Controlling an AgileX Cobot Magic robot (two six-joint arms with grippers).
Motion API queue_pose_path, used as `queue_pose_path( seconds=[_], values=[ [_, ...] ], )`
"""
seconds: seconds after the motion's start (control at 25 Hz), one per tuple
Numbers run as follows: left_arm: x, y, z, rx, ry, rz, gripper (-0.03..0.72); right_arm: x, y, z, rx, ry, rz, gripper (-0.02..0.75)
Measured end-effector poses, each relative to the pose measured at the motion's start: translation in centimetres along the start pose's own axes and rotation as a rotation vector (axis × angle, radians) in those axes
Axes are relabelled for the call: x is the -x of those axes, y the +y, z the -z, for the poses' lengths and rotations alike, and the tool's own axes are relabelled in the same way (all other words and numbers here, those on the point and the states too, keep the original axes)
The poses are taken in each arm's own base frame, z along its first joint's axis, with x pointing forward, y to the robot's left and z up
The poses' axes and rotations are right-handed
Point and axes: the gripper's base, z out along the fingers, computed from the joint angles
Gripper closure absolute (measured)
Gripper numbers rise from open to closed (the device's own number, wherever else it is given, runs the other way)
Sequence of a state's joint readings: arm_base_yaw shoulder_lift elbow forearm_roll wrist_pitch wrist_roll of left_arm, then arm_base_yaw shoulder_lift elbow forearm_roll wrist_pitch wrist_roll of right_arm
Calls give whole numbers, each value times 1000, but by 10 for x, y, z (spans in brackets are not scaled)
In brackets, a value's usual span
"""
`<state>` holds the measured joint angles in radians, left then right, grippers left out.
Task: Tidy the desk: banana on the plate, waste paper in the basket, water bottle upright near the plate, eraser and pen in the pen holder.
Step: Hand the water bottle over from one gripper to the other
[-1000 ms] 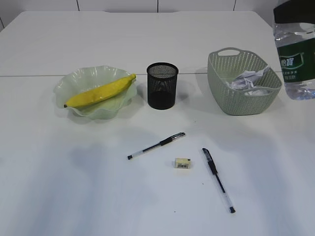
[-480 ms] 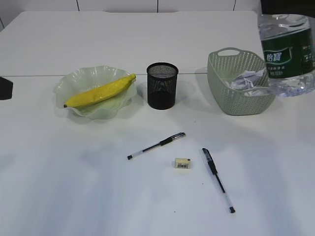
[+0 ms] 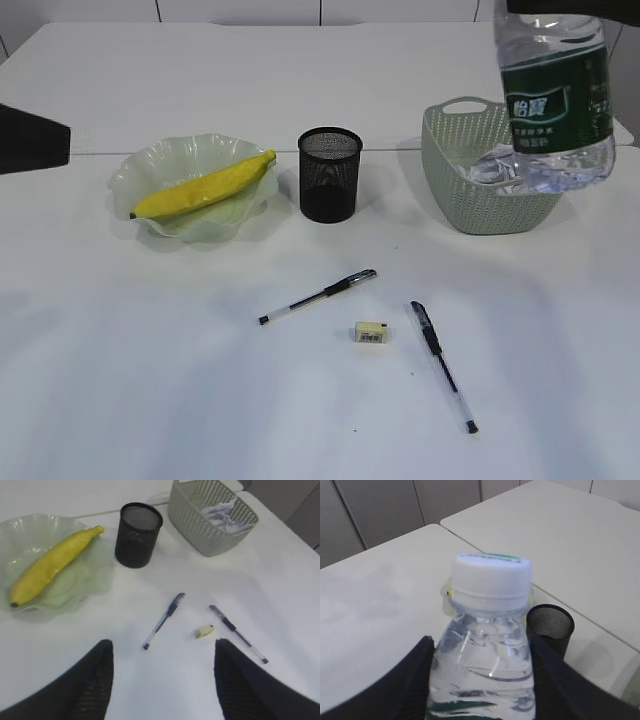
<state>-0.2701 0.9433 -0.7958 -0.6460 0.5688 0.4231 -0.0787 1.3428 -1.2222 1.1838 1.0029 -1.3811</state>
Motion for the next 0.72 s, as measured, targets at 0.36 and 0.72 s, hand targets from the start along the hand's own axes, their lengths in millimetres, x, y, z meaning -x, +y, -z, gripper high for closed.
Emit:
queue_pose_path(
  seconds=[0.36, 0.72],
  values=[
    [7, -9, 1, -95, -80, -141, 234, 13, 24, -15, 117, -82, 59, 353],
    [9, -18, 2, -178, -130, -291, 234, 24, 42, -25, 191, -167, 124, 353]
  ],
)
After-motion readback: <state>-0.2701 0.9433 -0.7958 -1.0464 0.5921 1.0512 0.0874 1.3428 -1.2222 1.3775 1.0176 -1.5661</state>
